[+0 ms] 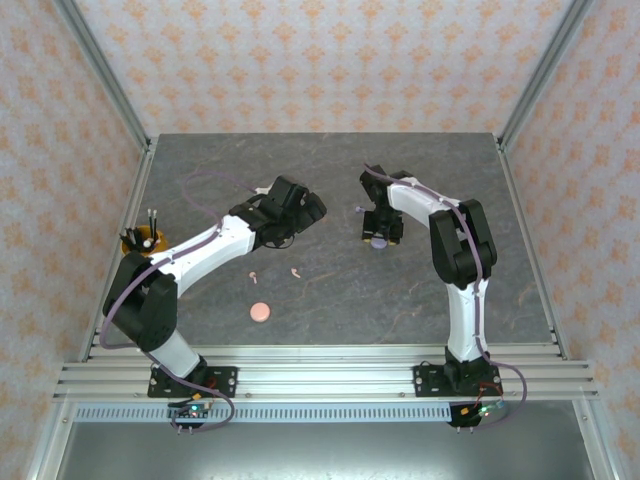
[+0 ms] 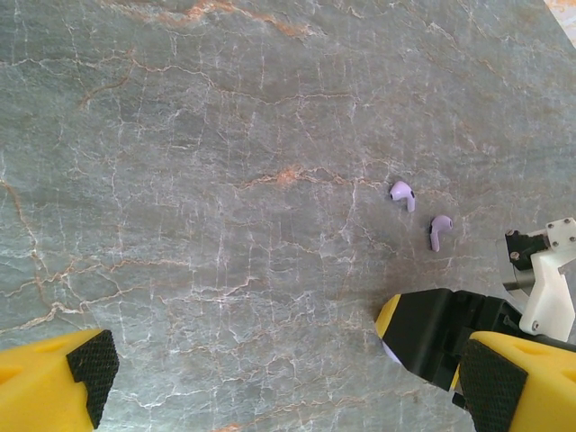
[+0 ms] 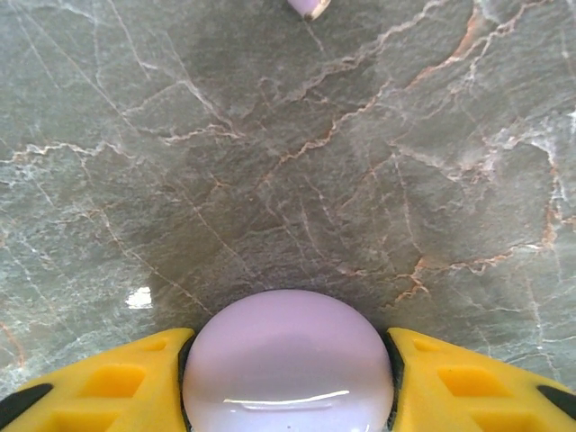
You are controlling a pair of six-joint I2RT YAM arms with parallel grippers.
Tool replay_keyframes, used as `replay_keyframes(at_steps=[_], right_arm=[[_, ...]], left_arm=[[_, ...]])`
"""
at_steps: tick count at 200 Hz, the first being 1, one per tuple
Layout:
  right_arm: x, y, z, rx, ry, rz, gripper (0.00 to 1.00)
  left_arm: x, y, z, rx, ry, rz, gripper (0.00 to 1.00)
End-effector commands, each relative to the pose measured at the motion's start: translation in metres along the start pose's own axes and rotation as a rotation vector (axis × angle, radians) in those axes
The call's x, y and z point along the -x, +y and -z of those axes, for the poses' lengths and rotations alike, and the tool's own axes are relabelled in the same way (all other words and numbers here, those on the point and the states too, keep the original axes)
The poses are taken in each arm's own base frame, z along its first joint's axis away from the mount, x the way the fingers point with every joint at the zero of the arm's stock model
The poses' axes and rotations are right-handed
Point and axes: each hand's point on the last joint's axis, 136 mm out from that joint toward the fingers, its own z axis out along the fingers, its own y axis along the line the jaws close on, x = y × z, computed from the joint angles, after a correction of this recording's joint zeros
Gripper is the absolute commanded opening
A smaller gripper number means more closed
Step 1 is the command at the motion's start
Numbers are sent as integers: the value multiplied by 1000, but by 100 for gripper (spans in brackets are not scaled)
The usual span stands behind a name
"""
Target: Insert the wireless bluetooth earbuds into the charging case
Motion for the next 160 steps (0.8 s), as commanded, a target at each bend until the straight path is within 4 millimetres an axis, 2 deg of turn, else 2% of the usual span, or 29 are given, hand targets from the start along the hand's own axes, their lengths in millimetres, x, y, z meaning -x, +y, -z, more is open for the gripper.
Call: replay_keyframes(at_steps=[1, 39, 64, 95, 132, 160], right_arm=[[2, -5, -6, -33, 1, -1, 49], [3, 2, 17, 41, -64, -78, 47], [4, 7, 30, 106, -103, -166, 47], [7, 9, 36, 161, -126, -285, 47], [12, 8, 37, 231, -113, -429, 47], [15, 7, 35, 279, -85, -504, 47]], left_arm=[[5, -11, 2, -22, -22, 7, 100], [-1, -8, -8, -35, -10, -21, 100], [-15, -5, -22, -97, 19, -34, 100], [-36, -1, -33, -190, 39, -49, 100], [-63, -23, -43, -307, 59, -154, 100], [-90, -40, -59, -370, 95, -232, 100]])
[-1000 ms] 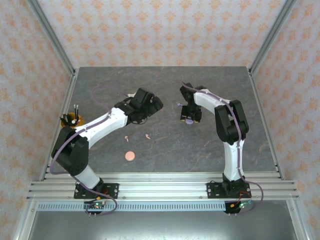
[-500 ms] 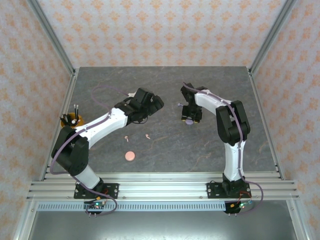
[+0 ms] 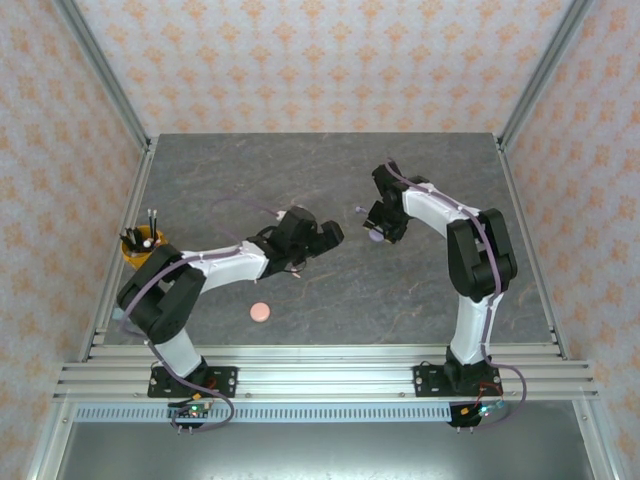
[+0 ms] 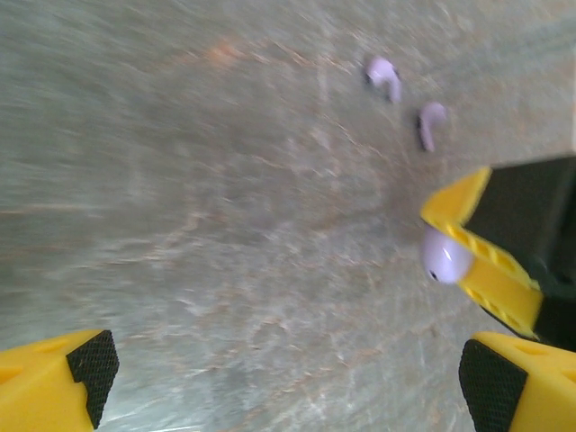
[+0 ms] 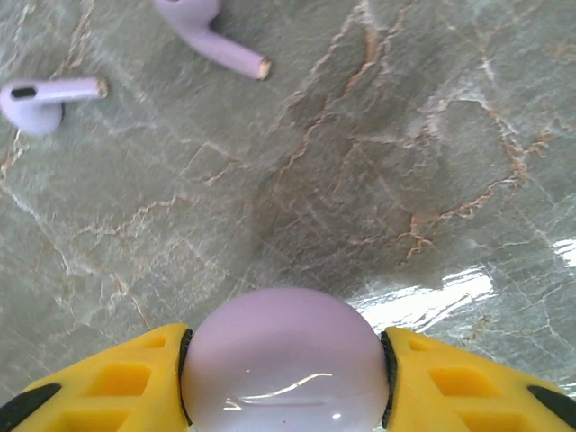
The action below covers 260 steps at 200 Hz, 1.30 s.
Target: Insert the wireless bluetooth earbuds into the charging case
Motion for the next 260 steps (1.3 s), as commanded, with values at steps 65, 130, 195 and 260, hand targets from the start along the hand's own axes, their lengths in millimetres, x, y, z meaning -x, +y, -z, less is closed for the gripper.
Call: replay_keyframes(at_steps=[65, 130, 195, 260], right_arm=[[0, 15, 17, 129, 55, -181, 48], [-7, 19, 26, 154, 84, -192, 48], [-9, 20, 33, 168, 95, -196, 48], [-11, 23, 33, 179, 108, -207, 47]], left_arm=[[-38, -56, -60, -204, 29, -139, 95], [-30, -66, -76, -234, -17, -119, 82], [-16, -76, -79, -258, -79, -97, 73], [-1, -81, -77, -283, -129, -51, 71]])
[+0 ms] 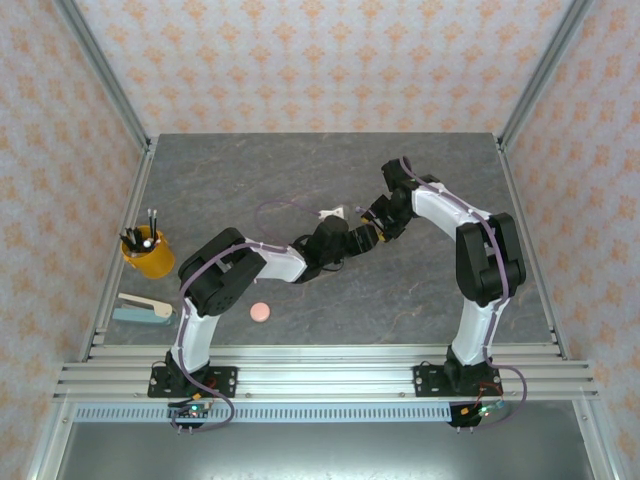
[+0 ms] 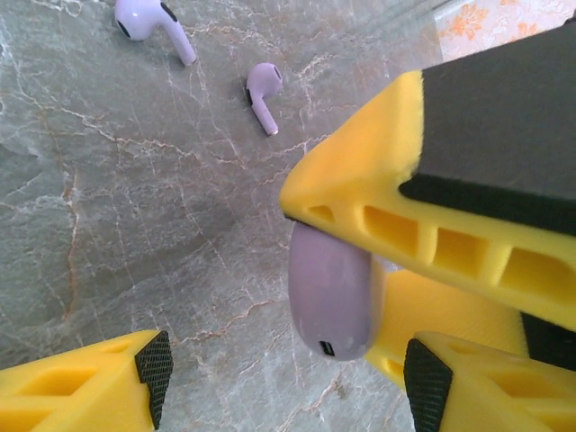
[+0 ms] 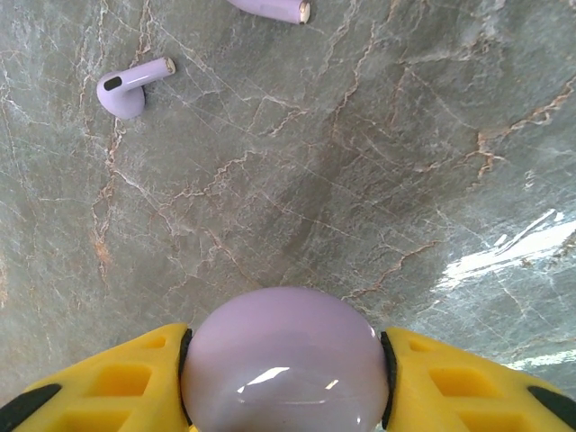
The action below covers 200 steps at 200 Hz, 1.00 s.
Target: Insert the wireless bluetooth earbuds into the charging case
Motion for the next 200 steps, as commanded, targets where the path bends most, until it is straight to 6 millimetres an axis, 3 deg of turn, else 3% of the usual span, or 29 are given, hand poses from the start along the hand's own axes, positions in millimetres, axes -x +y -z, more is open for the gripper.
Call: replay_keyframes(at_steps=[1, 134, 200], right_arm=[[-4, 3, 12, 21, 4, -21, 47], [-16, 13, 9, 95, 76, -104, 47], [-17, 10, 10, 92, 75, -107, 47]], left_arm=[[21, -11, -3, -29, -76, 21, 71], [36, -14, -10, -40, -123, 51, 56], [40, -13, -8, -34, -135, 55, 36]])
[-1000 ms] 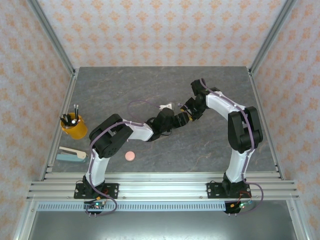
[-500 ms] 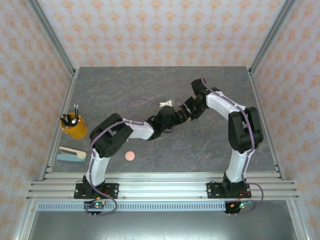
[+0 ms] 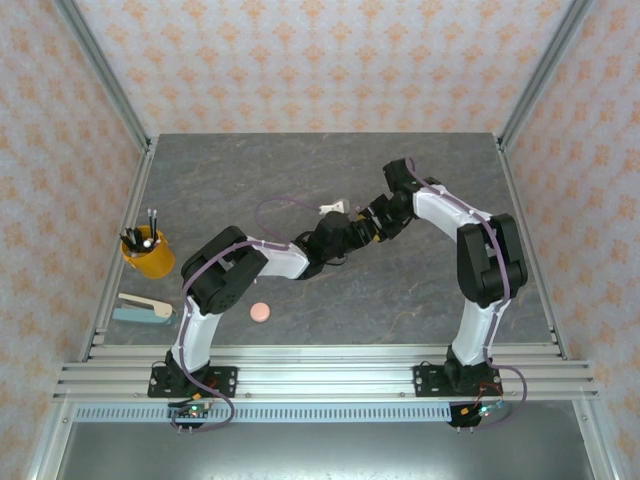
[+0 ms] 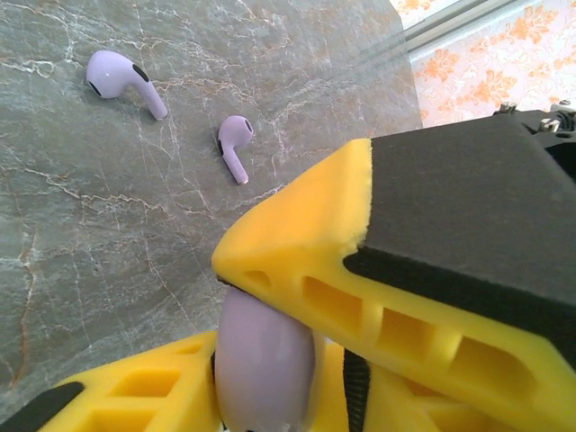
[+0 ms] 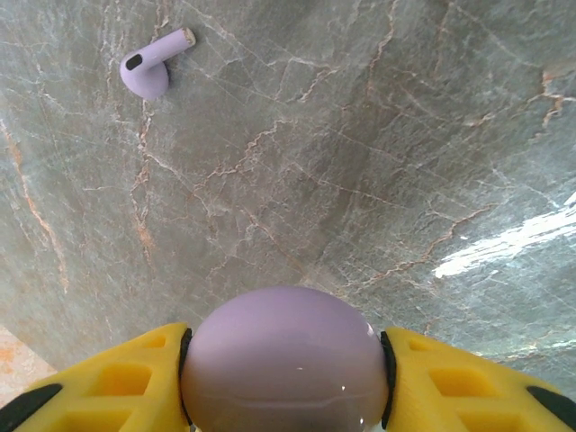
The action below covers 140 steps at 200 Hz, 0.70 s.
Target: Insert the wireless bluetooth earbuds into the charging case
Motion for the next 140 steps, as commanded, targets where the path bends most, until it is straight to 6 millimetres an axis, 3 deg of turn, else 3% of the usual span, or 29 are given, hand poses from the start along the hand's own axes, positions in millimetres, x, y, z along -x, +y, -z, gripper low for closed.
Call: replay_keyframes(at_steps=[1, 69, 86, 104, 140], right_arm=[[-9, -2, 10, 9, 17, -9, 47], [-9, 4, 14, 26, 13, -4, 49], [-7, 8, 19, 33, 7, 4, 55], [-5, 16, 26, 55, -1, 13, 68], [22, 30, 60, 137, -67, -6, 80]], left_arm=[[21, -3, -3, -6, -73, 13, 35], [23, -5, 0, -2, -77, 14, 21], [23, -4, 0, 3, -75, 13, 19], [23, -4, 1, 8, -69, 9, 16], [20, -3, 3, 13, -45, 3, 14]])
